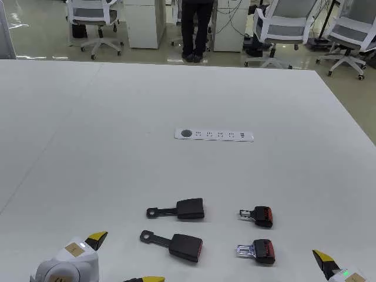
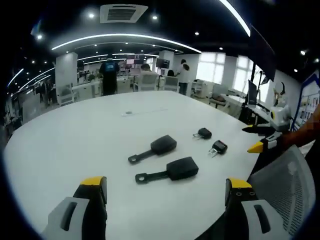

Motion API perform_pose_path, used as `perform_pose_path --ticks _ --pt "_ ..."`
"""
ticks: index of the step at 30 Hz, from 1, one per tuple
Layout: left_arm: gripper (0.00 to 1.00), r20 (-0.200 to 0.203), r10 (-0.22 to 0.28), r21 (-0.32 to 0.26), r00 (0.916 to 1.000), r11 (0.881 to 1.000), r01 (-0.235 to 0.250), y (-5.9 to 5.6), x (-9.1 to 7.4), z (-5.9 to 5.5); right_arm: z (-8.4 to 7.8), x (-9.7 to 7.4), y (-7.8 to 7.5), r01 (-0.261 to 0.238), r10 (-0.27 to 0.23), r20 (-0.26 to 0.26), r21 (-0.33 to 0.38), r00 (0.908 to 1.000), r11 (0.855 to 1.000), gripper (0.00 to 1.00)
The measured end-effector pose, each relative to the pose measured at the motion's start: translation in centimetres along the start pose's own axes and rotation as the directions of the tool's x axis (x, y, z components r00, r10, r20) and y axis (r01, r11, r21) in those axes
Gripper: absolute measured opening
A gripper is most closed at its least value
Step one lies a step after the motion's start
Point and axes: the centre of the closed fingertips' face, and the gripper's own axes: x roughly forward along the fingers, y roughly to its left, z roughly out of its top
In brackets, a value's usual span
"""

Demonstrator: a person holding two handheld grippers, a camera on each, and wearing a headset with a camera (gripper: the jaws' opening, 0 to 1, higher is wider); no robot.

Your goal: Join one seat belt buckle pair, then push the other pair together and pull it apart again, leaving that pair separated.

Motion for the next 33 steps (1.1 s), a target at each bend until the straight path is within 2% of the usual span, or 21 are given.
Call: perform_pose_path --ticks 6,14,27,33 --pt "1.00 -0.002 0.001 0.001 1.0000 1.000 -0.001 -0.06 -0.05 -0.06 0.17 -0.11 0.34 -0.008 0.008 0.003 0.005 1.0000 1.000 1.00" --pt "1.00 -0.002 -0.001 0.003 1.0000 1.000 0.001 -0.45 -0.25 0.42 0.02 -0.10 0.11 -0.009 0.009 0.001 0.003 1.0000 1.000 1.00" --pt "1.00 -0.008 -0.006 0.007 1.0000 1.000 0.006 -0.25 -0.22 0.22 -0.36 -0.10 0.22 -0.019 0.019 -0.007 0.008 0.9998 1.000 1.00" --pt "1.00 -0.008 -0.006 0.010 1.0000 1.000 0.006 -0.32 -0.13 0.36 -0.01 -0.27 0.35 -0.018 0.018 -0.002 0.007 0.9998 1.000 0.99"
